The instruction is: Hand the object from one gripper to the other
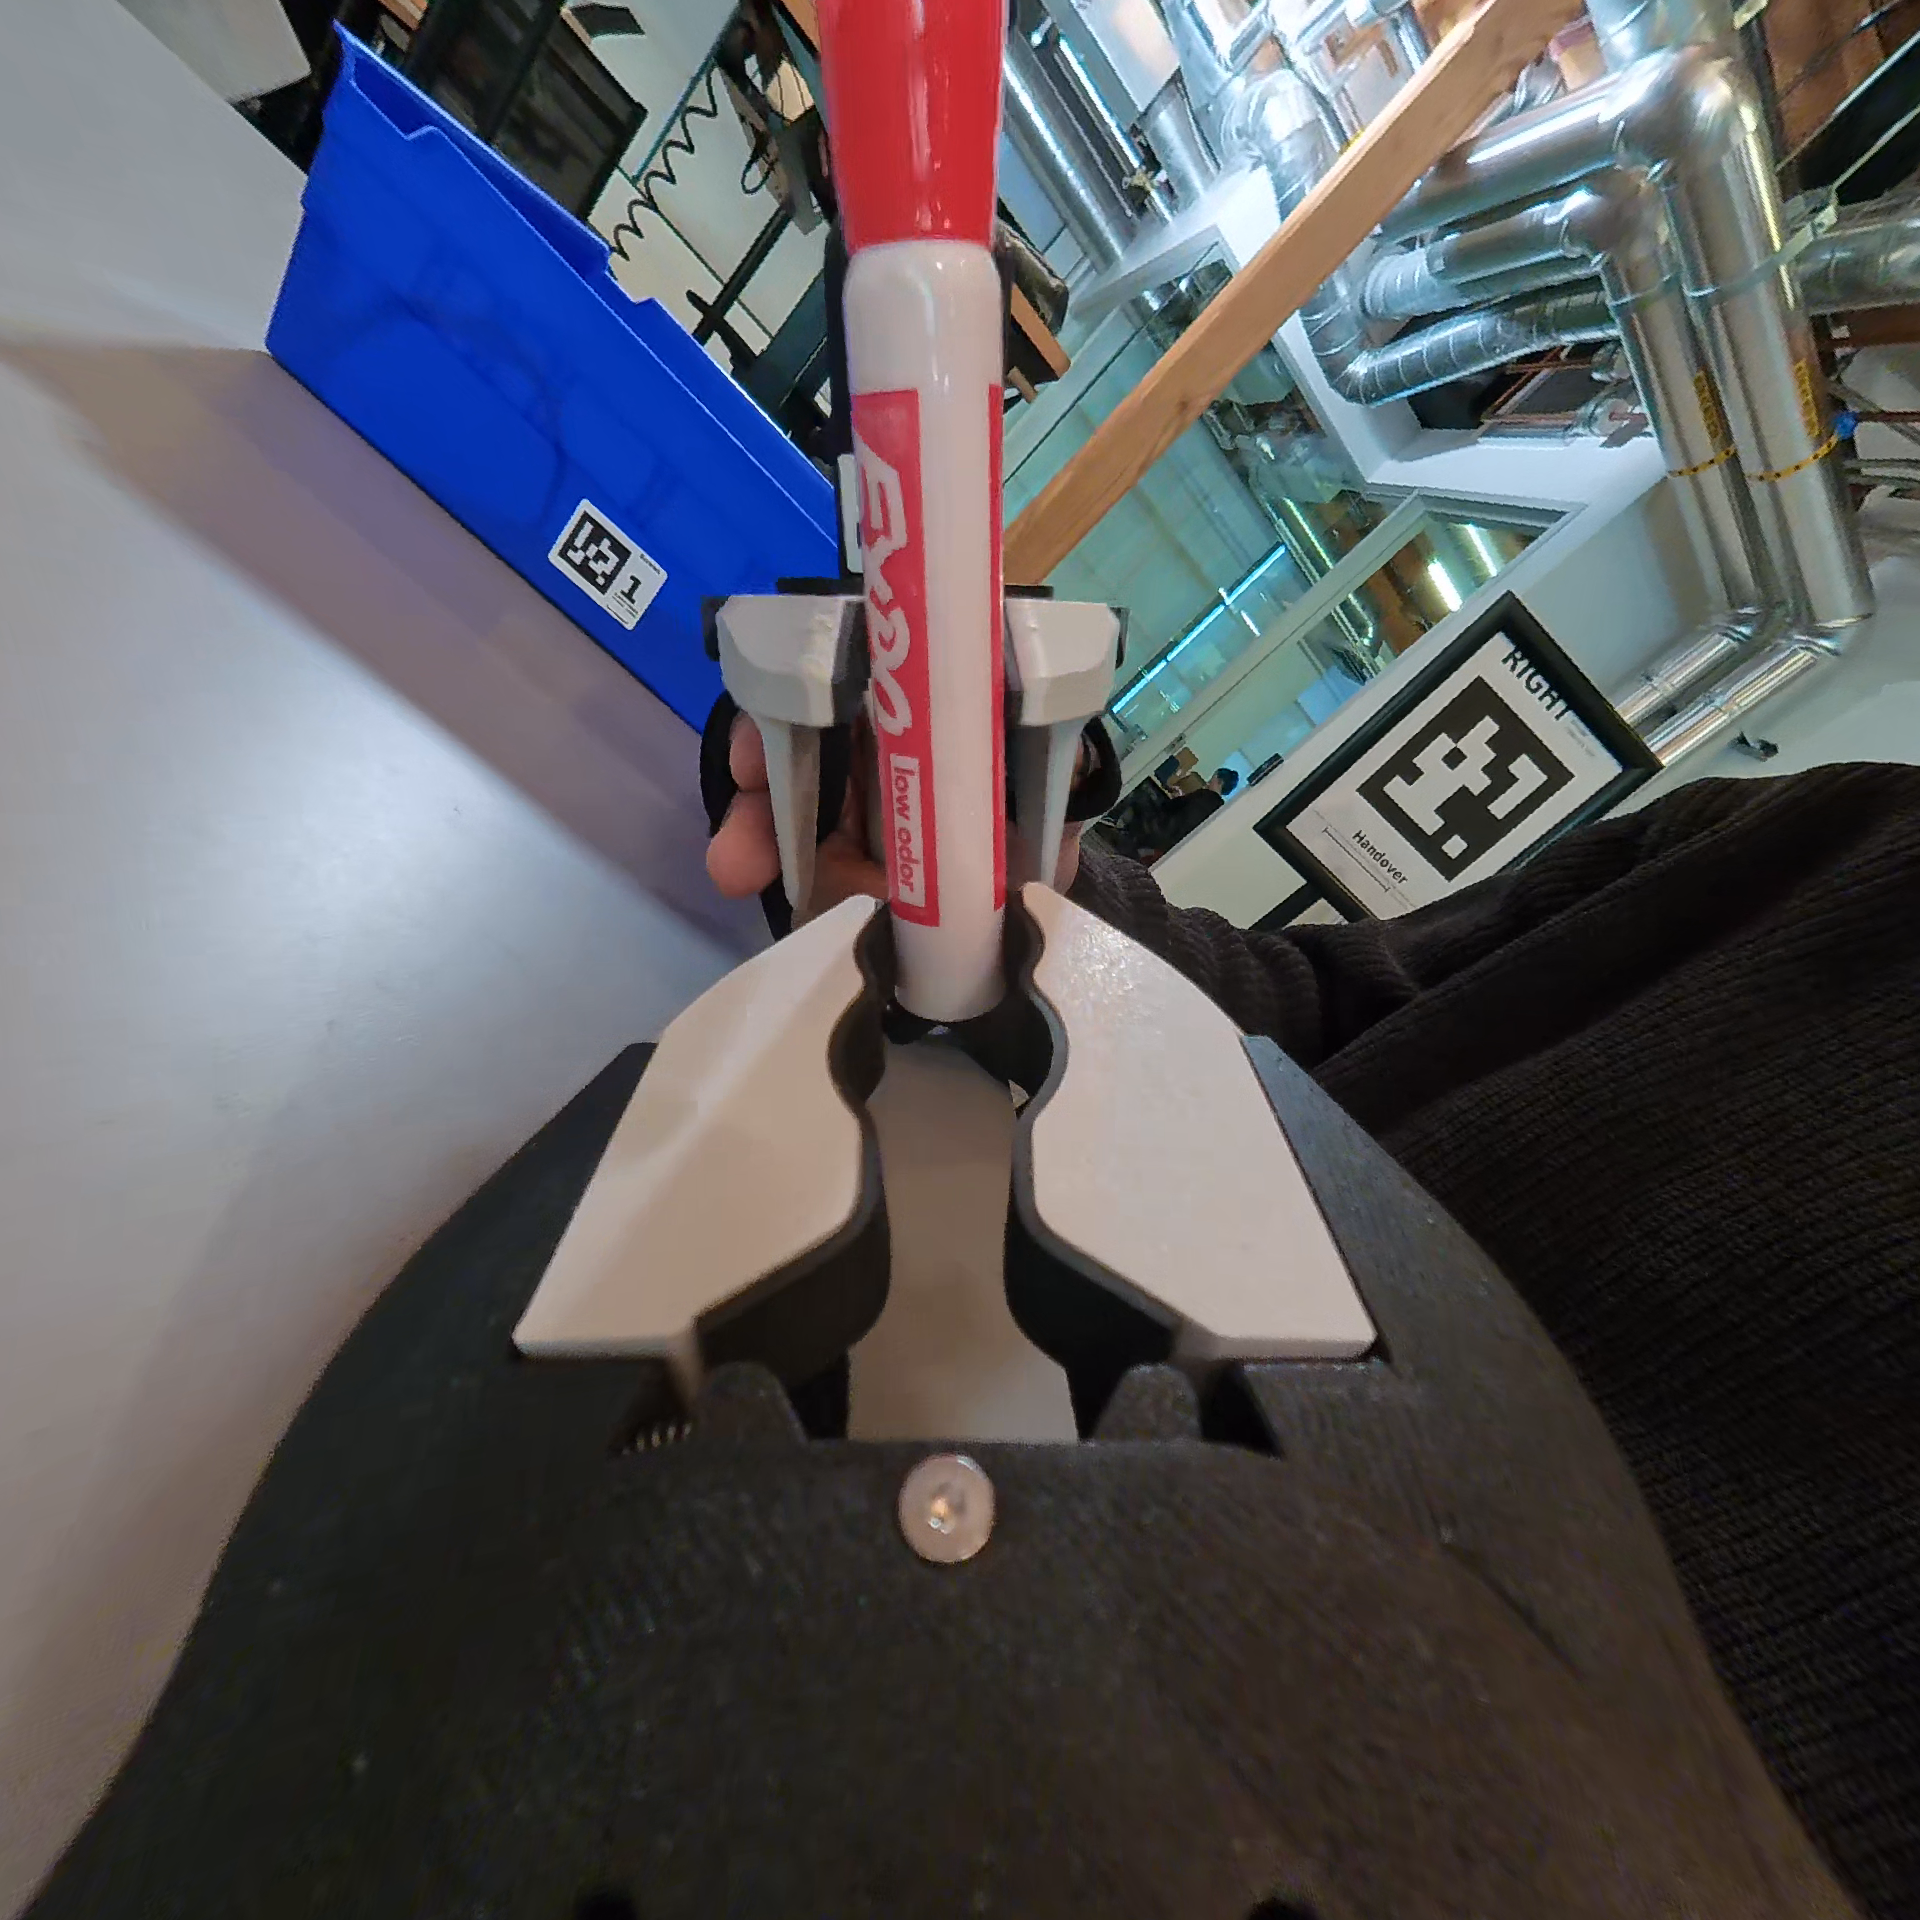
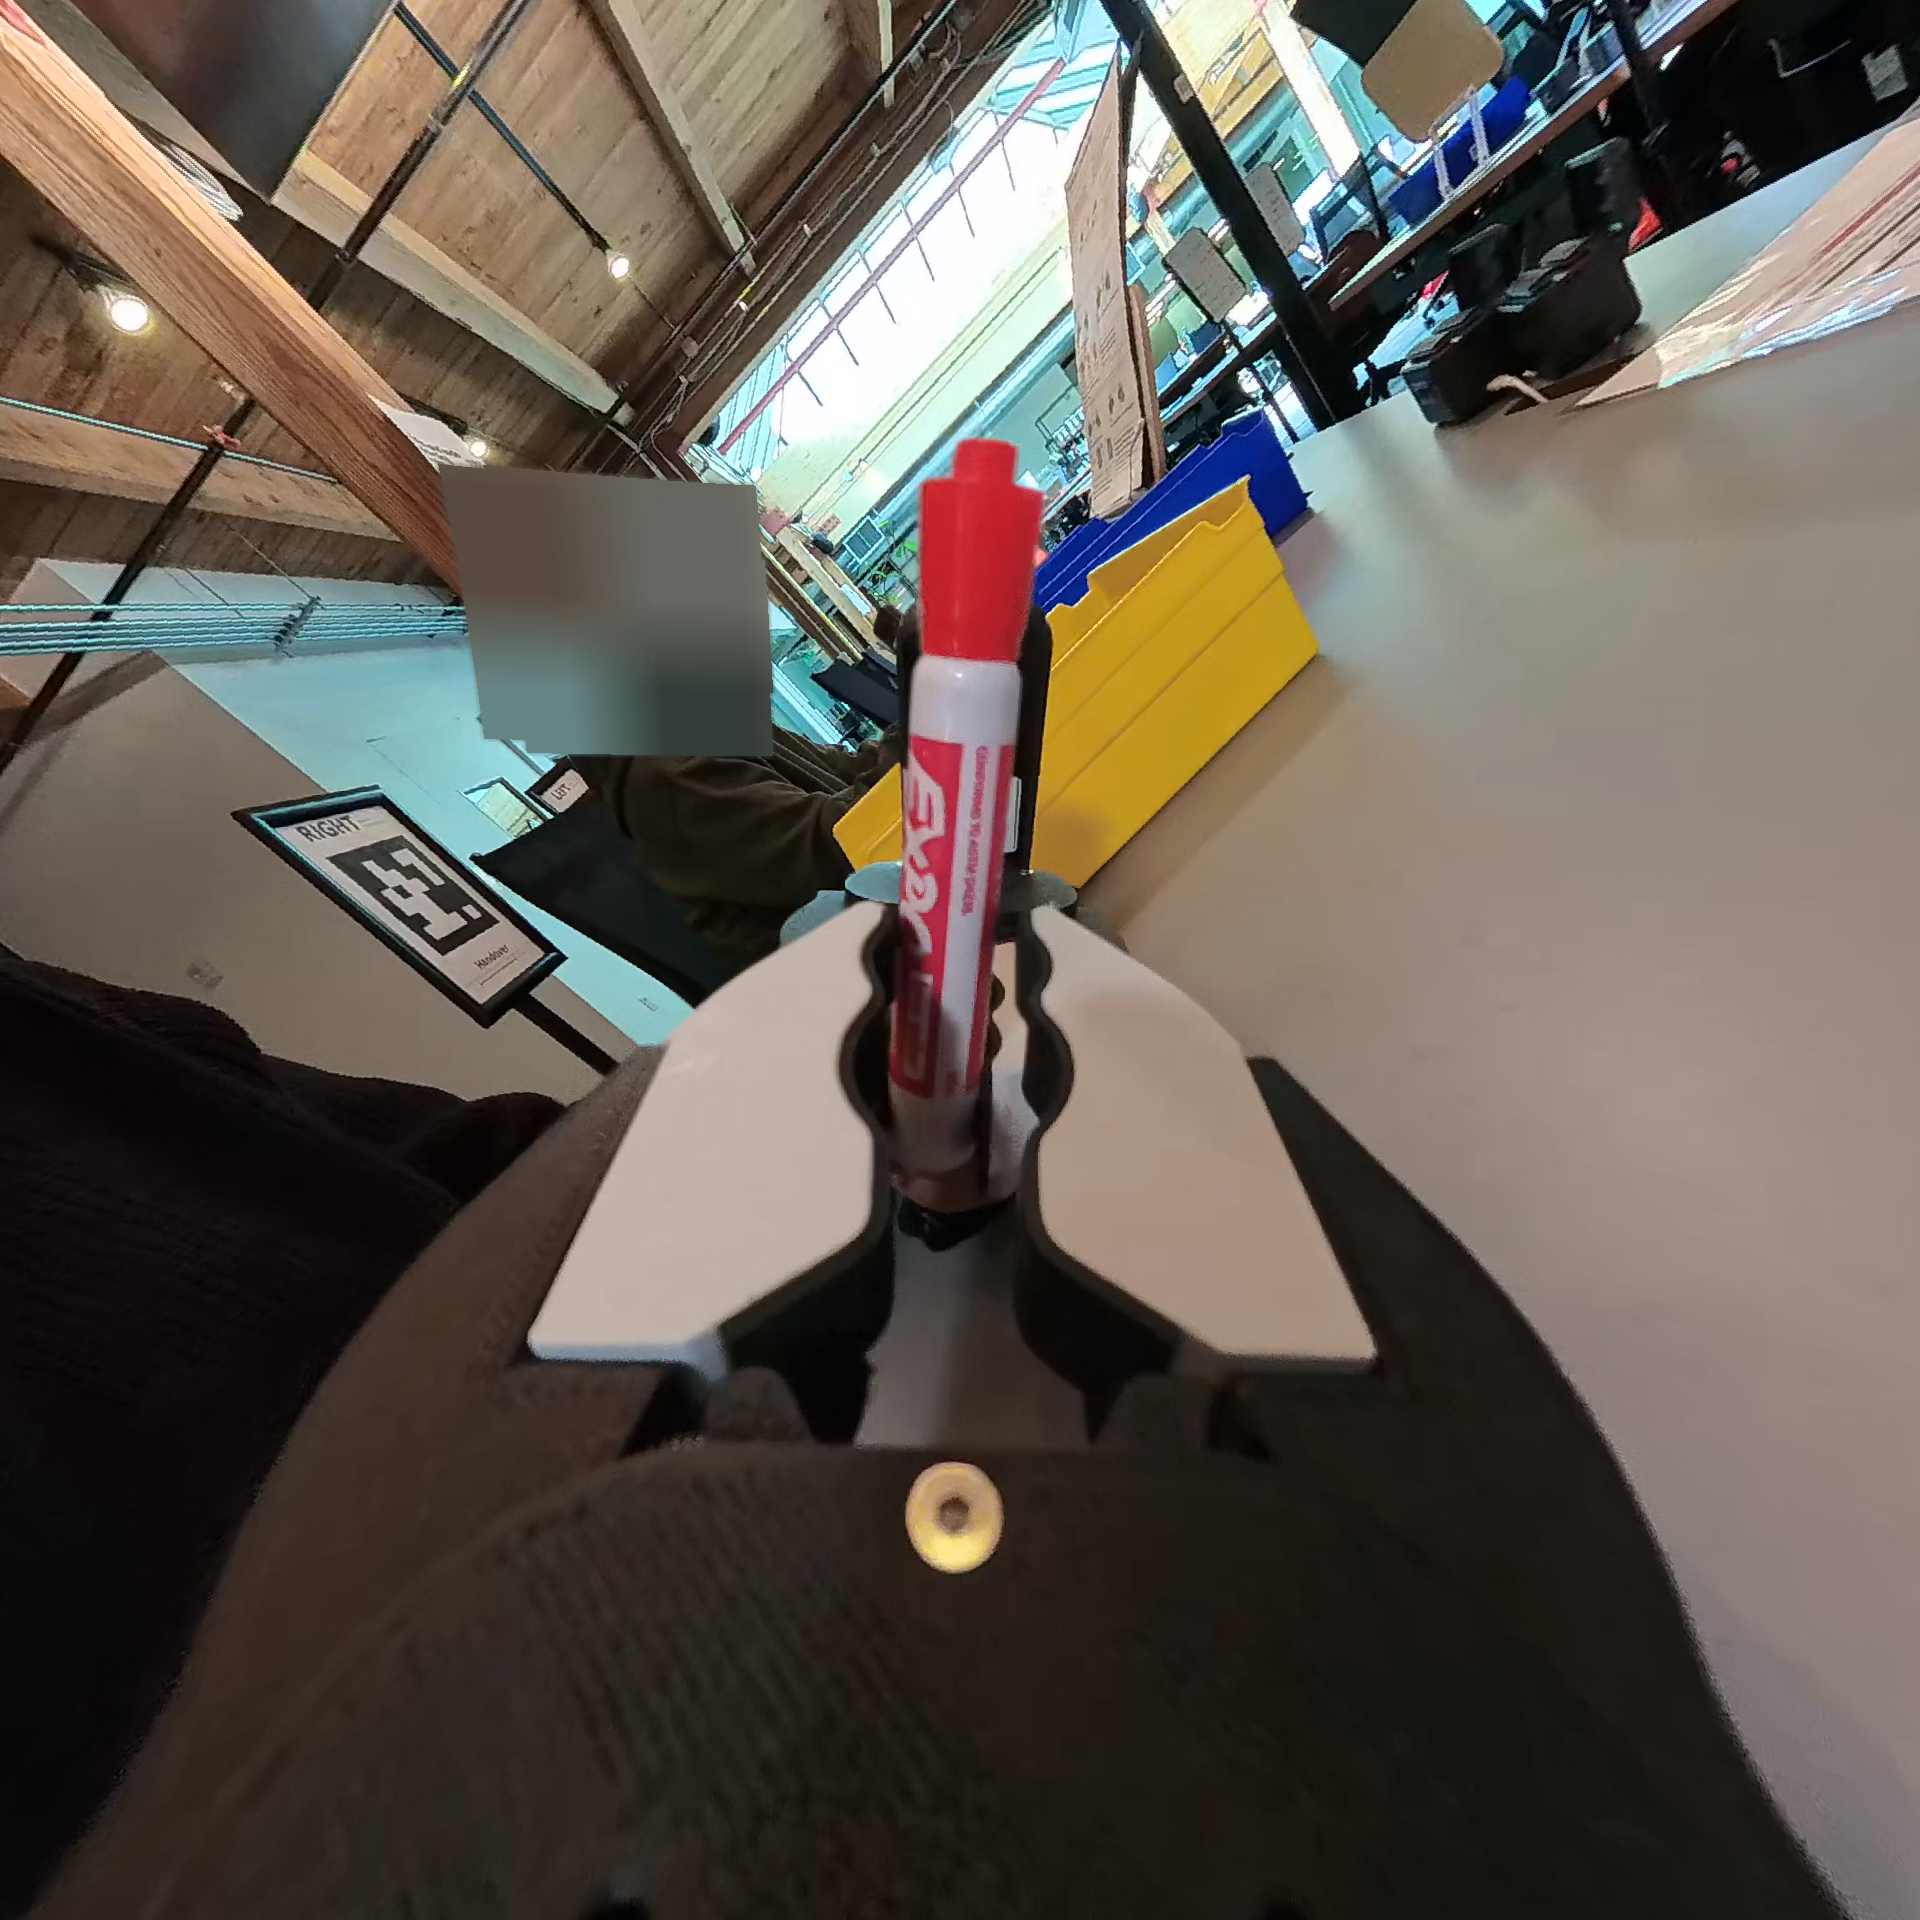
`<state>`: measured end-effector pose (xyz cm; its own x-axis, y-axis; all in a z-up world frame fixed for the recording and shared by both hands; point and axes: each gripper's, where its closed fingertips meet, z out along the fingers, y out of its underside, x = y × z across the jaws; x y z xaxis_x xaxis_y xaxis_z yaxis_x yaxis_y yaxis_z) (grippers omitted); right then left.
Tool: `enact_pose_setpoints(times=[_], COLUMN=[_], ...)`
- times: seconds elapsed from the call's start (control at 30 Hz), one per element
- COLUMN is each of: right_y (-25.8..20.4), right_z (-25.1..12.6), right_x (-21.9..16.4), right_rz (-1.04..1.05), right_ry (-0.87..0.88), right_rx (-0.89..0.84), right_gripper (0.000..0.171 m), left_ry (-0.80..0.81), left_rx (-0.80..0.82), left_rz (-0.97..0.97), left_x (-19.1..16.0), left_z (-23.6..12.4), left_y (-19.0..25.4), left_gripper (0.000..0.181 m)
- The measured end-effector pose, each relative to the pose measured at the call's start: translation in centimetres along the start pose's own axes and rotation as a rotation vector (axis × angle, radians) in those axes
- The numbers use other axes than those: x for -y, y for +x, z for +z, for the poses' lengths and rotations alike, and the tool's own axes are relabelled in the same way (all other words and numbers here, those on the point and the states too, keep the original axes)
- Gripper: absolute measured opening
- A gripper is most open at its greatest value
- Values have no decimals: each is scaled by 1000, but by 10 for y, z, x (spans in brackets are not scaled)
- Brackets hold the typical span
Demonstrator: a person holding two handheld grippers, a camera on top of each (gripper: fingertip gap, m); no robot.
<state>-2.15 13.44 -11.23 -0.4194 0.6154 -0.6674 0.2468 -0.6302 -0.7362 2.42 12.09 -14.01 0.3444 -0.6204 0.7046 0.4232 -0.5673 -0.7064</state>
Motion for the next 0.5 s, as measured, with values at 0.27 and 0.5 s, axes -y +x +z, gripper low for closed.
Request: enact_pose_setpoints(times=[0.27, 0.5], right_y=[-1, 1], right_z=[-2, -10], right_x=[2, 11], right_rz=[-38, -24], right_ry=[1, 47], right_rx=[-20, -25], right_gripper=[19, 18], left_ry=[19, 101], left_rx=[5, 44], left_rz=[-19, -34], left_x=[2, 14], left_z=[-2, -8], left_y=[-2, -9], left_gripper=[22, 47])
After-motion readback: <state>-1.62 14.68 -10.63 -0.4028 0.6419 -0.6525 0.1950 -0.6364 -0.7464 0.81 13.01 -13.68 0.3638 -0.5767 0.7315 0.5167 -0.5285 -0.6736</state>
